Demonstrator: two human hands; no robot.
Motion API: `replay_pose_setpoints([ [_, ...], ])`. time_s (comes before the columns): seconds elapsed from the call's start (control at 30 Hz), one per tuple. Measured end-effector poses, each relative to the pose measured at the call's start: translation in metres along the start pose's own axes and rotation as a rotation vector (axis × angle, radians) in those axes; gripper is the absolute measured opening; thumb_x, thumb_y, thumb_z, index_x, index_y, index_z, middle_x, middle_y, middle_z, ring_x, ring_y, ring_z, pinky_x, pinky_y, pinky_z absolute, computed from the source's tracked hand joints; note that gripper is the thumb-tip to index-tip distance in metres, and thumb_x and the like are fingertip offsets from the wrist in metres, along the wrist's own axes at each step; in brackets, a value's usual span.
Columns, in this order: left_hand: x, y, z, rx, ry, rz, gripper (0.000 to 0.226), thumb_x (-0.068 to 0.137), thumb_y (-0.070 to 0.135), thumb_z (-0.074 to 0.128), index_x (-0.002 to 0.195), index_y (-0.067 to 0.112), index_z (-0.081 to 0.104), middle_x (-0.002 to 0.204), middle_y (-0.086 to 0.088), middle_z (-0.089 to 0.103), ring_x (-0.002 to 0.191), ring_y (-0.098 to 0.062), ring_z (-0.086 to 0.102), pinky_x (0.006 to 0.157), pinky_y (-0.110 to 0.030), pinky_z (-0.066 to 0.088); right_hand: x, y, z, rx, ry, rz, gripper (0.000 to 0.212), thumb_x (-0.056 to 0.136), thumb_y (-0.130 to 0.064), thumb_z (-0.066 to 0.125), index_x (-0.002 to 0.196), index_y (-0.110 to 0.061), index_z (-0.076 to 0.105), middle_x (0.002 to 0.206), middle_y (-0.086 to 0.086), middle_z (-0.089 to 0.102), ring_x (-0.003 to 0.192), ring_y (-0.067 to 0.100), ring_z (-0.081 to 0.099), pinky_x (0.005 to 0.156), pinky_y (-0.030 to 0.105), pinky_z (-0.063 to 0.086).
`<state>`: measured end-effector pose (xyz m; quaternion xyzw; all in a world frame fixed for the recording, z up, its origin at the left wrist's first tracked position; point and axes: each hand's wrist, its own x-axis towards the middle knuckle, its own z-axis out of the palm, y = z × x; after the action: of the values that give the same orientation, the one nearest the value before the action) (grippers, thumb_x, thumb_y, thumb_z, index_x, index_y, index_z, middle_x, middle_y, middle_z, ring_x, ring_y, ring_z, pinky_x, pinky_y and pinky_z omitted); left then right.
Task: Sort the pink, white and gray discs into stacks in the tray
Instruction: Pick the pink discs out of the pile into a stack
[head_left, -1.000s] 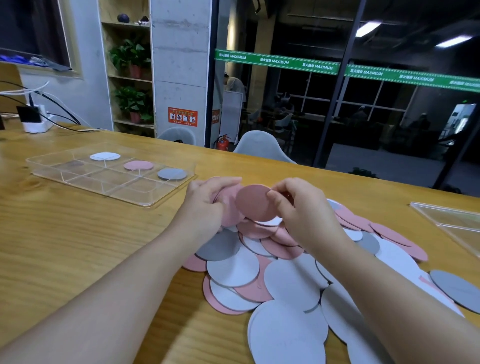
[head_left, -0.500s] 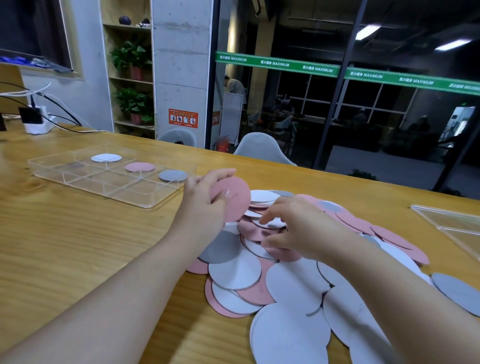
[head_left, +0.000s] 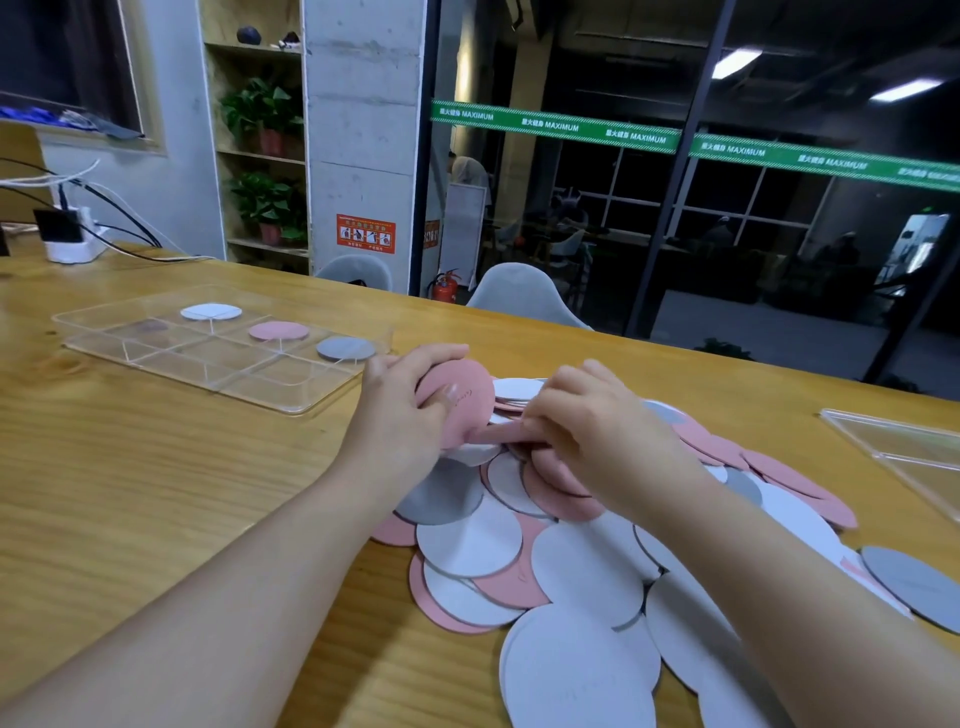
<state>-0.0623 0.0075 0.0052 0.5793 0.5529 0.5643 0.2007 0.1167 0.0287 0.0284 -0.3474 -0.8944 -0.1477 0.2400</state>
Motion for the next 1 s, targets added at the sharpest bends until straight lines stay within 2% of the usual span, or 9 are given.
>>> replay_pose_setpoints([
  [0.07,0.0,0.0,0.0,0.005,-0.017,0.031,0.041,0.091,0.015,0.058,0.097,0.055,0.053,0.119,-0.001,0.039,0.116,-0.016,0.043,0.099,-0.028,0.044,0.003,-0.001,-0.003,0.13,0.066,0.13,0.015,0.087,-0.012,0.052,0.081,-0.008,0.066,0.08,0.004,0.055,0.075,0.023,0.05,0.065,0.033,0.043],
  [0.17,-0.001,0.001,0.002,-0.011,-0.069,0.049,0.034,0.092,0.016,0.057,0.107,0.047,0.055,0.12,-0.004,0.043,0.106,-0.009,0.046,0.07,0.007,0.035,0.002,-0.001,-0.003,0.212,0.064,0.28,0.019,0.095,-0.018,0.048,0.09,-0.01,0.065,0.086,0.001,0.056,0.082,0.018,0.052,0.07,0.024,0.035],
  [0.27,-0.001,0.001,0.004,-0.095,-0.116,0.064,0.032,0.092,0.015,0.056,0.111,0.041,0.055,0.122,-0.008,0.045,0.106,-0.01,0.047,0.059,0.003,0.041,0.001,-0.002,-0.003,0.296,0.056,0.417,0.021,0.094,-0.017,0.049,0.086,-0.01,0.067,0.071,-0.007,0.056,0.075,0.016,0.053,0.064,0.022,0.038],
  [0.37,-0.002,-0.001,0.006,-0.067,-0.188,0.091,0.037,0.09,0.021,0.06,0.108,0.052,0.054,0.121,-0.002,0.047,0.108,-0.007,0.05,0.083,-0.014,0.05,0.0,-0.004,-0.003,0.422,0.034,0.505,0.018,0.091,-0.017,0.052,0.082,-0.015,0.067,0.066,-0.009,0.062,0.071,0.016,0.061,0.068,0.031,0.05],
  [0.43,-0.005,-0.001,0.006,-0.015,-0.212,0.1,0.041,0.088,0.021,0.062,0.104,0.057,0.051,0.119,0.003,0.046,0.107,0.0,0.048,0.092,-0.008,0.039,0.0,-0.004,-0.005,0.43,-0.004,0.506,0.014,0.09,-0.017,0.055,0.084,-0.018,0.067,0.071,-0.007,0.066,0.074,0.015,0.063,0.071,0.034,0.052],
  [0.5,-0.006,0.0,0.007,-0.017,-0.203,0.095,0.043,0.088,0.017,0.062,0.101,0.056,0.051,0.117,0.002,0.045,0.104,0.003,0.046,0.08,0.002,0.036,0.0,-0.001,-0.011,0.375,-0.107,0.507,0.009,0.088,-0.02,0.059,0.086,-0.019,0.067,0.08,-0.006,0.068,0.08,0.015,0.063,0.073,0.032,0.051],
  [0.67,-0.008,0.0,0.008,-0.063,-0.207,0.019,0.037,0.089,0.016,0.061,0.108,0.048,0.058,0.106,0.007,0.039,0.099,-0.005,0.05,0.07,-0.033,0.059,-0.001,-0.003,-0.024,0.048,-0.503,0.542,0.039,0.074,-0.048,0.061,0.088,-0.012,0.062,0.086,0.003,0.064,0.077,0.024,0.059,0.061,0.031,0.043],
  [0.8,-0.008,0.003,0.007,-0.08,-0.21,0.007,0.036,0.09,0.016,0.06,0.11,0.045,0.059,0.109,0.004,0.039,0.099,-0.009,0.05,0.056,-0.027,0.058,0.001,-0.014,-0.023,-0.146,-0.682,0.419,0.057,0.074,-0.058,0.064,0.107,-0.013,0.052,0.109,0.003,0.045,0.092,0.018,0.039,0.072,0.028,0.035],
  [1.0,-0.009,0.001,0.008,-0.079,-0.205,0.003,0.037,0.089,0.018,0.06,0.105,0.051,0.058,0.11,0.006,0.04,0.102,-0.01,0.05,0.063,-0.032,0.06,0.001,-0.015,-0.028,-0.191,-0.636,0.366,0.04,0.074,-0.045,0.065,0.058,-0.015,0.045,0.072,0.002,0.045,0.056,0.016,0.037,0.047,0.028,0.027],
])
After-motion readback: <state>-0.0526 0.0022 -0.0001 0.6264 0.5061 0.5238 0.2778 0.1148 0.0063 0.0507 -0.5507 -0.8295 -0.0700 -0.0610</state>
